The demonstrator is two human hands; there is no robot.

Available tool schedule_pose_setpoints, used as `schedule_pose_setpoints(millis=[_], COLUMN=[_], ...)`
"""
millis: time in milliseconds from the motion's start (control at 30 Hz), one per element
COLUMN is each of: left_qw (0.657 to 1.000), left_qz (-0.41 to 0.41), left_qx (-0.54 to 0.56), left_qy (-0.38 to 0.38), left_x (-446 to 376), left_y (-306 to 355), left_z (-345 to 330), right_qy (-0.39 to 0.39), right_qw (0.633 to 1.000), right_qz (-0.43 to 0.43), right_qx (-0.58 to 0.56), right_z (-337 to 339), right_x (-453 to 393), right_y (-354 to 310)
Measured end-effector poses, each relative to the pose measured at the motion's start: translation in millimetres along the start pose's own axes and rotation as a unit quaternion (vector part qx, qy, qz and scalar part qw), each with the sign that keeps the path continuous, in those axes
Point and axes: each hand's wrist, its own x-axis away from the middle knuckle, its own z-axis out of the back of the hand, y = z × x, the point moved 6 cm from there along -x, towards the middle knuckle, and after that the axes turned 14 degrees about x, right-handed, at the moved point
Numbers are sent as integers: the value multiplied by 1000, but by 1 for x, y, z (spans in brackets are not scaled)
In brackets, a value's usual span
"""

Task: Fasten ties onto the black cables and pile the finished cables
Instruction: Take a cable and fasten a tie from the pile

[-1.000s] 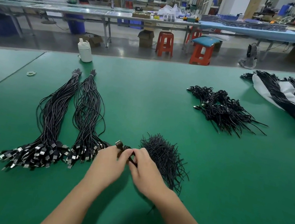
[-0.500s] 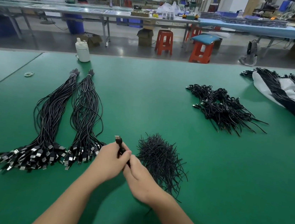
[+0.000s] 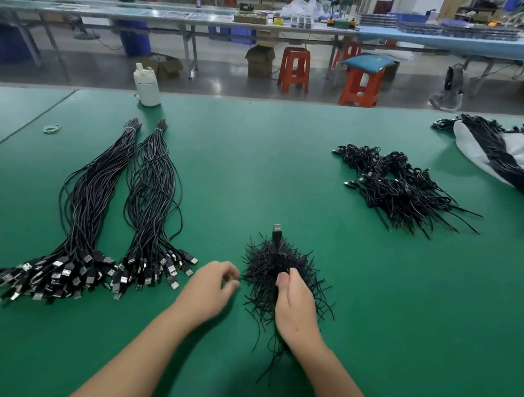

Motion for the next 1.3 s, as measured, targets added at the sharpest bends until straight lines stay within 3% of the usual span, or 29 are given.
schedule_pose_setpoints(millis=[300,500,700,1133,1300], left_qw=[995,998,992,948,948], left_qz=[-18,38,38,48,22], left_qx=[-81,53,108,311,315], left_qy=[-47,11,51,49,40], left_x=[-2,-4,0,16,20], left_y=[1,0,5,18,24], left_z=[-36,-34,-24,5,6], right_qy=[-25,-38,-44,-127,-134], right_qw=[999,998,998,986,983], right_qz=[-13,-18,-12,109,127], right_qx=[-42,-41,-47,-25,-20], right_z=[-1,-6,-4,-10,-11], right_x=[3,4,4,17,18], right_y=[-3,-2,-5,-35,-40])
